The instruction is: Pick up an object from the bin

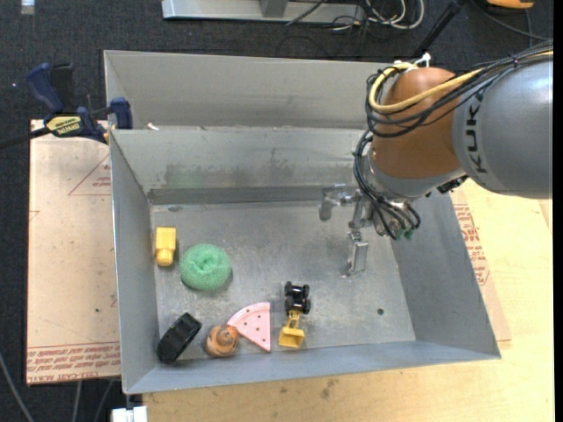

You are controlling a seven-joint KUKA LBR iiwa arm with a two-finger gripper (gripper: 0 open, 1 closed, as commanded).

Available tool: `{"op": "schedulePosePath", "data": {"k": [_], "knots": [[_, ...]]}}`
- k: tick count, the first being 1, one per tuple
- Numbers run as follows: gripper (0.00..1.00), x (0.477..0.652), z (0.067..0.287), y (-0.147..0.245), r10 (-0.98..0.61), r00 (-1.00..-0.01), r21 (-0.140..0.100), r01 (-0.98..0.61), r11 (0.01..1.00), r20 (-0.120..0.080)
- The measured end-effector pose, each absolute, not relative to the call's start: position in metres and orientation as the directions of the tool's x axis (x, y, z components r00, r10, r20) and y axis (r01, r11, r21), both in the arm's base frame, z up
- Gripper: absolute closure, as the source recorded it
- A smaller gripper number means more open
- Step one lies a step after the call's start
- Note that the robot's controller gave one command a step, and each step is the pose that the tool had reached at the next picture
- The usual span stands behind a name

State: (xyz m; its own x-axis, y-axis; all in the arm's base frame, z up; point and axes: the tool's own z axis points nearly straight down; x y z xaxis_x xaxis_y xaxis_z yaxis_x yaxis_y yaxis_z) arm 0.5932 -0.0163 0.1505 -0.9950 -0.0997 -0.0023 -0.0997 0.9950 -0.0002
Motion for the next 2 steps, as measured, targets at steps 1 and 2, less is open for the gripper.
{"op": "schedulePosePath", "data": {"k": [1,2], "knots": [[0.0,0.572,0.117,-0.003,-0.286,-0.958,0.001,-0.286,0.958,-0.003],[0.0,0.543,0.091,0.024,-0.238,-0.971,0.0,-0.238,0.971,-0.002]]}}
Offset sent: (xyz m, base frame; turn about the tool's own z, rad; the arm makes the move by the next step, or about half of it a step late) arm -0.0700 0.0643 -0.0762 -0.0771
